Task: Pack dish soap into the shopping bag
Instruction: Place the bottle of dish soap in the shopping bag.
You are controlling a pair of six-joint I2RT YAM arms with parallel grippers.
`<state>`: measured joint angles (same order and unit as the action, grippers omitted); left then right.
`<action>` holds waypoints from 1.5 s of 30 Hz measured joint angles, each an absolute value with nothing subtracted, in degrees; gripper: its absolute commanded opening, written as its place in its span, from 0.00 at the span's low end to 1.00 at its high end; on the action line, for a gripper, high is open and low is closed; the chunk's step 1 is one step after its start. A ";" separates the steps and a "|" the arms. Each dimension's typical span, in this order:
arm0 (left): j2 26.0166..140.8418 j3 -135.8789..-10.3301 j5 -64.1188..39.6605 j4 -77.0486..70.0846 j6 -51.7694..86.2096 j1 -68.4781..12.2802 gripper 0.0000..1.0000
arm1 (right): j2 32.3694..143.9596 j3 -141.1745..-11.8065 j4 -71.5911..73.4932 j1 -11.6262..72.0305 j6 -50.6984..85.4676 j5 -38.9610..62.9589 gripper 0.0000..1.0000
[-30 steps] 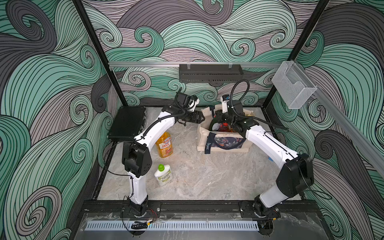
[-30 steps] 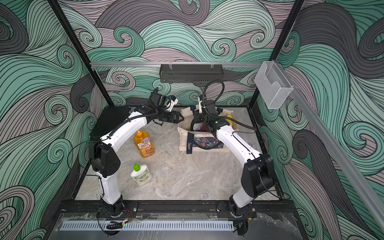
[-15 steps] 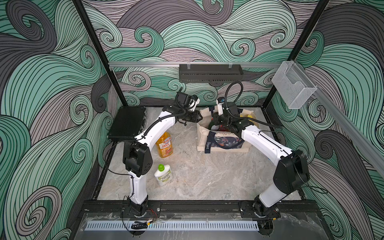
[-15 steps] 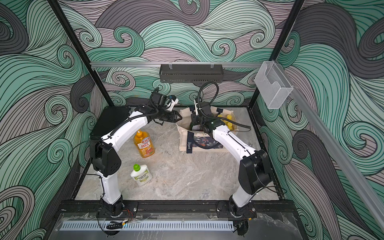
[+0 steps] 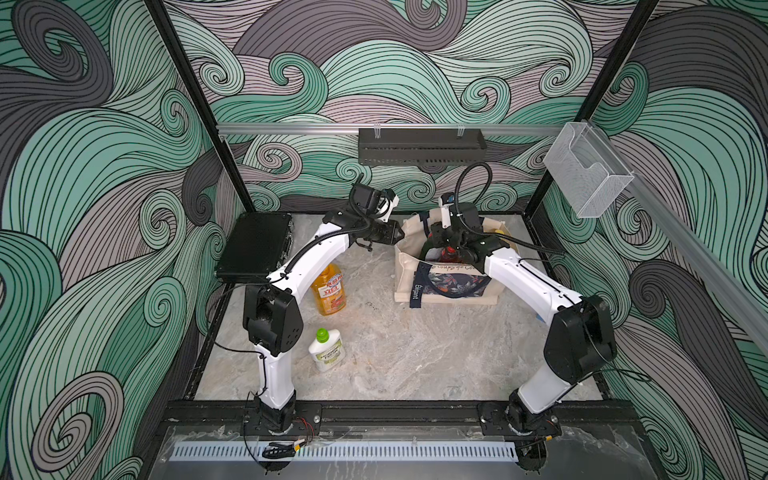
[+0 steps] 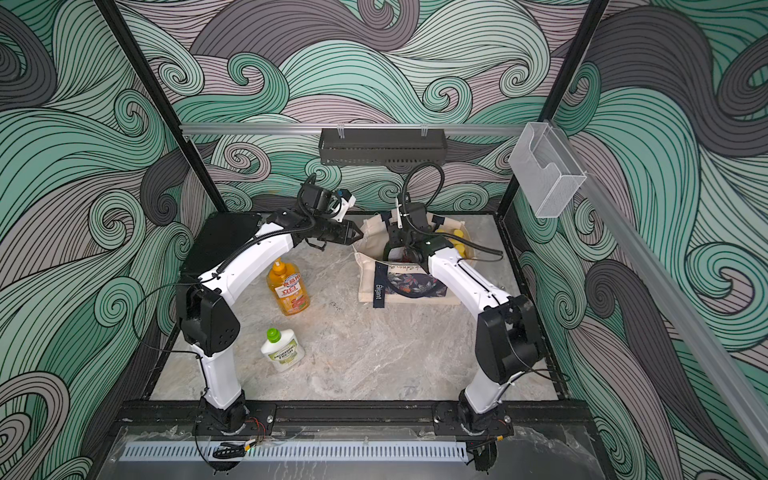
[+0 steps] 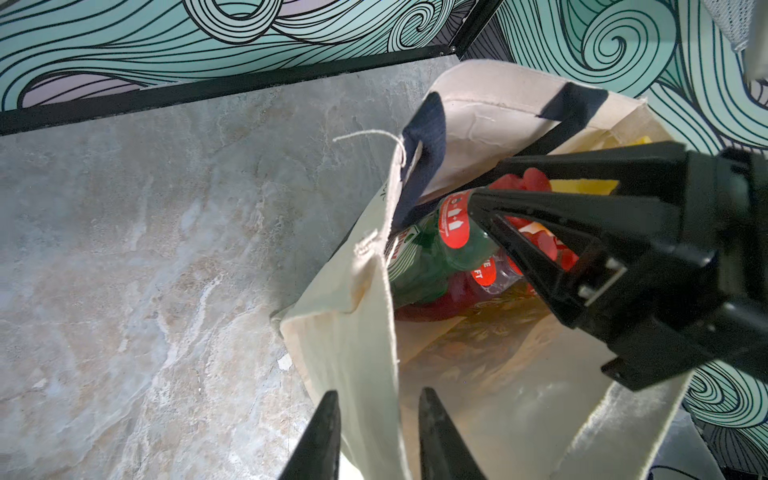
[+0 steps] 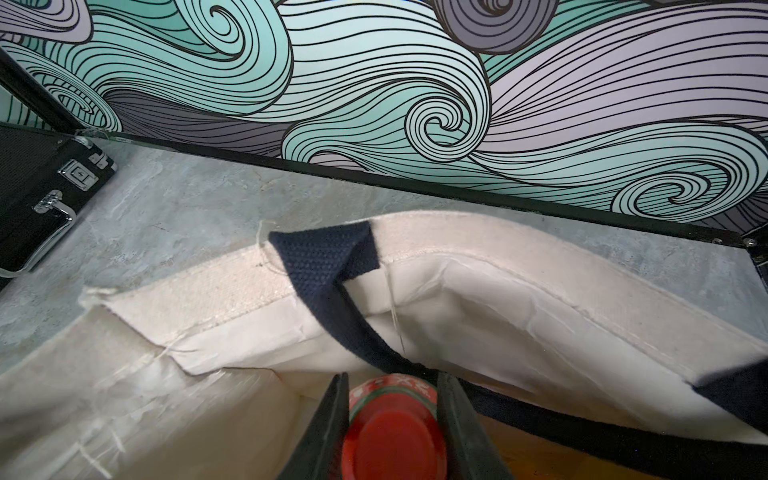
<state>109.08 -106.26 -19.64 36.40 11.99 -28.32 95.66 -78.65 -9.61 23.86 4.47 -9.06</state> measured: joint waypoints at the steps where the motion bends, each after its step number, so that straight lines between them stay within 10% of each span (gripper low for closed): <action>1: 109.08 -106.26 -19.64 36.38 11.97 -28.32 0.34 | 95.66 -78.65 -9.58 23.77 4.47 -9.10 0.00; 8: 108.95 -106.10 -19.64 36.32 11.97 -28.32 0.38 | 95.66 -77.19 -8.19 23.64 4.51 -9.13 0.02; 26: 107.02 -104.09 -18.63 36.03 12.01 -28.32 0.42 | 93.47 -76.09 -7.97 22.96 4.75 -8.97 0.50; 45: 106.26 -102.72 -18.74 36.12 12.01 -28.32 0.48 | 91.46 -80.47 -15.70 22.59 2.66 -5.52 0.61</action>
